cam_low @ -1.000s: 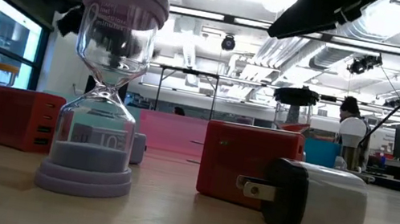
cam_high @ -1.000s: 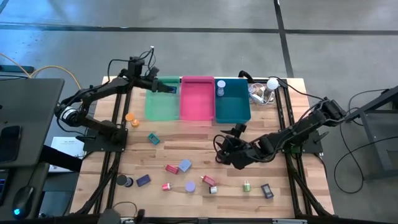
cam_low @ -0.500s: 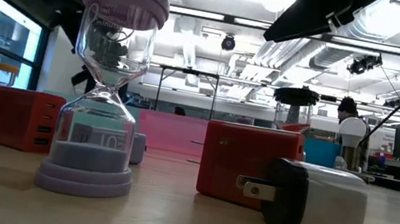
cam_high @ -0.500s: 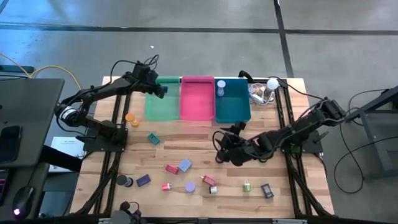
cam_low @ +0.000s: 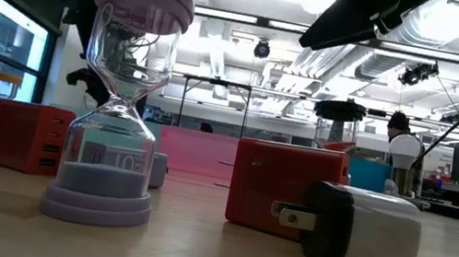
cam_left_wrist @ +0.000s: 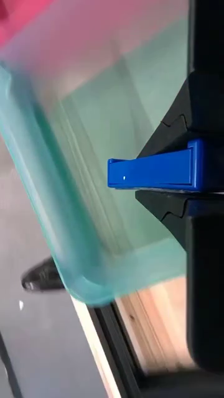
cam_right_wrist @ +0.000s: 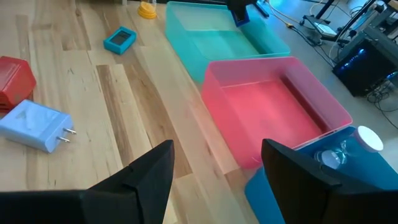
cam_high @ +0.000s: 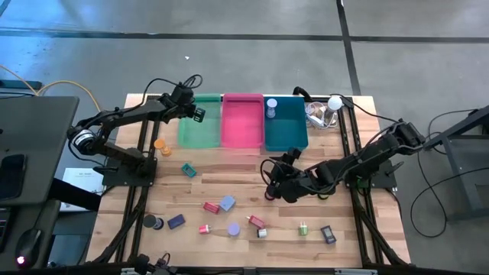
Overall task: Pick & Place Office items
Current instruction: Put the blue digital clock into the light blue bin
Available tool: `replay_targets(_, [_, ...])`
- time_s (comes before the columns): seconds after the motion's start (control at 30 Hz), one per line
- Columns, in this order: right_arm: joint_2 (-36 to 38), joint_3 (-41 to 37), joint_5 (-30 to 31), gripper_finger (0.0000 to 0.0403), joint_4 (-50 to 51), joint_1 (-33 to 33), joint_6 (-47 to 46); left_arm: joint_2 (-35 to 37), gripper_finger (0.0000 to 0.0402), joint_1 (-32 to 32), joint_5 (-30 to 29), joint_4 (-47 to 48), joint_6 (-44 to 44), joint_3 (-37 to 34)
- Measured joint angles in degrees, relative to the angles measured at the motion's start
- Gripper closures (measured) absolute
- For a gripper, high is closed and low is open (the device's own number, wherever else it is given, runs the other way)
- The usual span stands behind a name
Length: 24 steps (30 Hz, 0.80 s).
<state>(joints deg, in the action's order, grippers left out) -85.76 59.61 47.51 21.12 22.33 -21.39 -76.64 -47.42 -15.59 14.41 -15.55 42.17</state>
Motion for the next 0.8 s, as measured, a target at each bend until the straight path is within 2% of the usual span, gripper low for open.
replay_targets(0.4, [0.0, 0.0, -1.3, 0.0172, 0.0, 0.0, -1.5, -1.5, 0.0351, 0.0, -4.8, 0.8, -3.8, 0.0])
replay_targets(0.6, [0.0, 0.0, -1.5, 0.0172, -0.2, 0.2, -1.5, -5.9, 0.0351, 0.0, -5.2, -0.1, -4.8, 0.0])
replay_targets(0.8, [0.0, 0.0, -3.0, 0.0172, -0.3, 0.2, -1.4, -7.1, 0.0351, -0.1, -5.3, -1.5, -6.1, 0.0])
